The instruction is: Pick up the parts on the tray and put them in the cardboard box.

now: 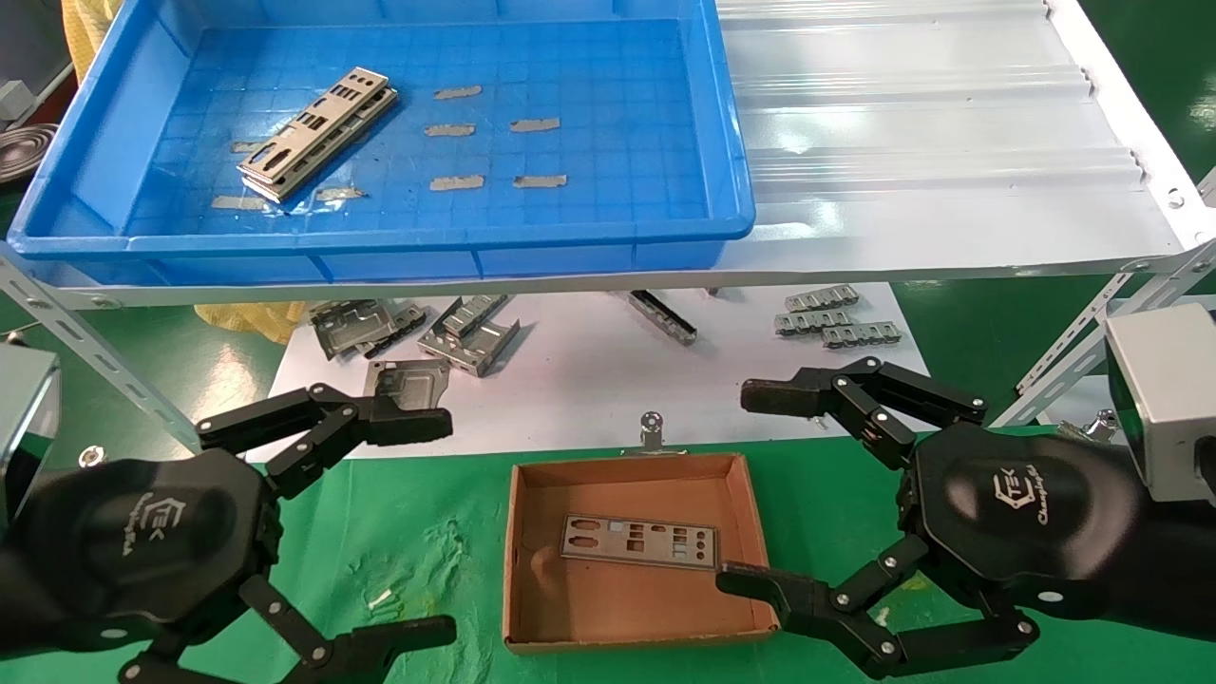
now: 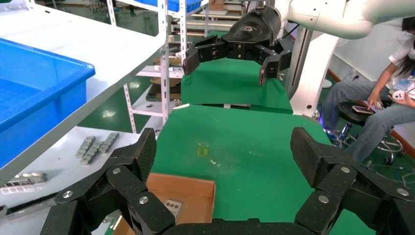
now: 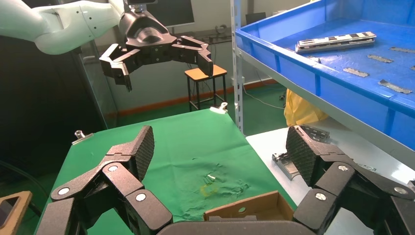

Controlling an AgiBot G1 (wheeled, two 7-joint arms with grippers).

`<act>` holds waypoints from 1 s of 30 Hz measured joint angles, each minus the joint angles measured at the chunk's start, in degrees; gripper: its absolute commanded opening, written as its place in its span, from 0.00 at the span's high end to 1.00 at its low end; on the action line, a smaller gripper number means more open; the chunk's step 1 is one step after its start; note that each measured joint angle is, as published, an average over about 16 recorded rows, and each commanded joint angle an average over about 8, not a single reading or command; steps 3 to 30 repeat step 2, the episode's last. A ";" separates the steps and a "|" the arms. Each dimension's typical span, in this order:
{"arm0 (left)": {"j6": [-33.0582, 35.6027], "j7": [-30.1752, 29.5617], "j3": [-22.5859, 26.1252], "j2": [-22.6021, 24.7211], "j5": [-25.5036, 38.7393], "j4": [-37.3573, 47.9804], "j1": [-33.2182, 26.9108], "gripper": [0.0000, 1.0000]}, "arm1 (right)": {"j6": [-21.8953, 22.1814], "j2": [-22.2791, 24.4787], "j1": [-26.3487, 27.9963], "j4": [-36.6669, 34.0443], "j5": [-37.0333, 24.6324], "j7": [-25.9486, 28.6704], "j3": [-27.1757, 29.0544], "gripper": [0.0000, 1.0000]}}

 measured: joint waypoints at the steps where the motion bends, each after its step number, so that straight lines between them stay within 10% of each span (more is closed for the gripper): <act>1: 0.00 0.00 0.00 0.00 0.00 0.00 0.00 0.00 | 0.00 0.00 0.00 0.00 0.00 0.00 0.00 0.00; 30: 0.00 0.00 0.00 0.00 0.00 0.00 0.00 0.00 | 0.00 0.00 0.00 0.00 0.00 0.00 0.00 0.00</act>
